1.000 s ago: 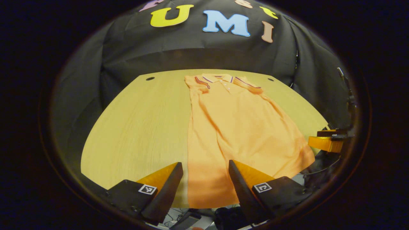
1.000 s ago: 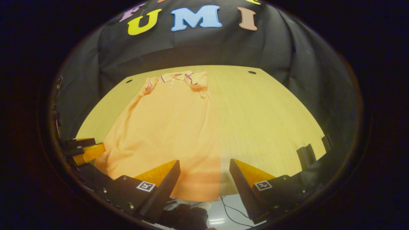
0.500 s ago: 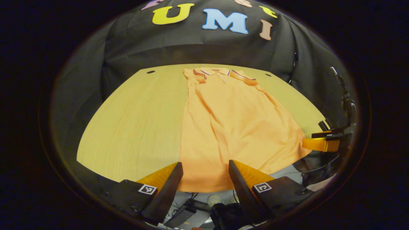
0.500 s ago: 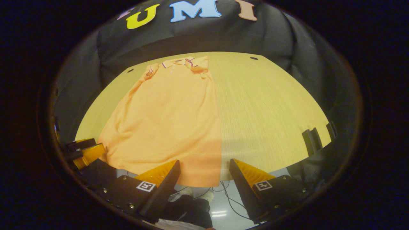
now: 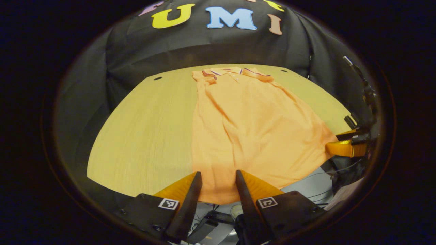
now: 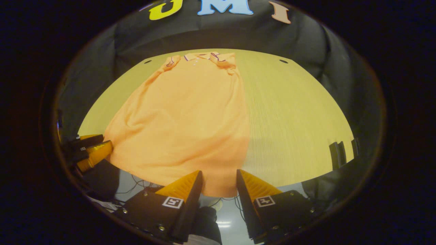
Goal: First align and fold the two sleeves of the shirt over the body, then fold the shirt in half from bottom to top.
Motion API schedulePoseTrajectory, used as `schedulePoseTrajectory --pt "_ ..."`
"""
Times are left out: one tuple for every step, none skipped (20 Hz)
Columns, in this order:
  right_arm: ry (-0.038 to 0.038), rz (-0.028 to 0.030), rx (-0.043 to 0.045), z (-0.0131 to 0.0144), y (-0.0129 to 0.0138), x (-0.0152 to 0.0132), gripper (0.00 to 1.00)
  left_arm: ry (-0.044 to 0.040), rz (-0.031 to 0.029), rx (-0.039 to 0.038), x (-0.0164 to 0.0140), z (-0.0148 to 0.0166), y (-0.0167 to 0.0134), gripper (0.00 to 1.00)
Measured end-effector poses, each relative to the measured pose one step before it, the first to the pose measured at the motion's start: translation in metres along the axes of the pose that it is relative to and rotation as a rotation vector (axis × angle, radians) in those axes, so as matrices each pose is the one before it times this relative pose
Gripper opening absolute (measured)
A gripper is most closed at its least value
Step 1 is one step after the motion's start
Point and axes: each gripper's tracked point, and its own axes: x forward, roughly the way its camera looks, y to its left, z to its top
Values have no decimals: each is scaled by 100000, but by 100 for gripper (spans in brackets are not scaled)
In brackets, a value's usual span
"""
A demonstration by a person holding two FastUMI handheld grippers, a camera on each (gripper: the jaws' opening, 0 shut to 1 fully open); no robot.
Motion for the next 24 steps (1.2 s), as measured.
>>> schedulePoseTrajectory --pt "-58 92 887 -26 39 37 45 -113 -199 343 203 47 -59 55" --pt "-276 22 444 -34 150 30 38 -377 19 469 59 206 -311 37" --pt "-227 215 1669 94 26 97 28 -100 587 -857 -8 76 -87 25" --pt "38 115 1800 -50 32 -133 22 14 -1053 -692 134 8 -458 12" --pt "249 323 1575 71 11 70 12 64 -1052 76 -67 77 -284 12" --pt "182 669 1015 -50 109 24 10 -179 290 148 -54 58 122 12" --pt "-998 -92 2375 508 -103 136 10 322 -943 -317 -160 576 63 12" --pt "-666 1089 2150 -221 300 -271 2 392 -769 369 205 -596 -189 7" --pt "48 189 936 153 -15 -120 1 529 -695 -469 -142 83 37 6" --pt "-508 292 1451 275 82 -149 1 927 -464 -1181 23 -8 139 6" --pt "-766 341 1597 345 142 -258 1 770 -383 -1636 -140 212 266 6" --pt "-1590 292 1262 537 168 -274 1 11 -330 -1927 -47 463 60 6" --pt "-1284 406 466 658 181 -385 1 -219 -77 -1738 -203 604 81 7" --pt "-1378 675 532 612 260 -442 1 -530 185 -1453 -323 539 78 7" --pt "-1797 1339 417 1054 336 -470 1 -1362 193 -1205 -392 935 54 6" --pt "-1950 1491 -174 1058 366 -437 1 -1995 485 -877 -302 1207 -83 6" --pt "-1798 1369 -686 1280 218 -329 1 -2216 690 -289 -291 1342 91 6" --pt "-2188 1330 -1071 1309 205 -214 1 -2428 964 -121 -135 1167 -85 6" --pt "-1843 1398 -1633 1424 142 -56 1 -2228 621 -664 -62 1333 -89 6" --pt "-1524 1696 -2020 1309 86 25 1 -2010 1456 -1270 108 1113 23 6" --pt "-1068 1678 -1886 1292 75 151 1 -1504 2256 -1688 227 1170 206 6" --pt "-1227 1623 -1779 1200 -55 212 1 -1077 1610 -1698 400 775 -50 6" --pt "-1693 1392 -1988 1389 -90 344 1 -1300 1341 -1775 517 1013 -56 6" --pt "-1729 1374 -2070 1218 -158 537 1 -1336 1398 -1097 421 885 -107 6"
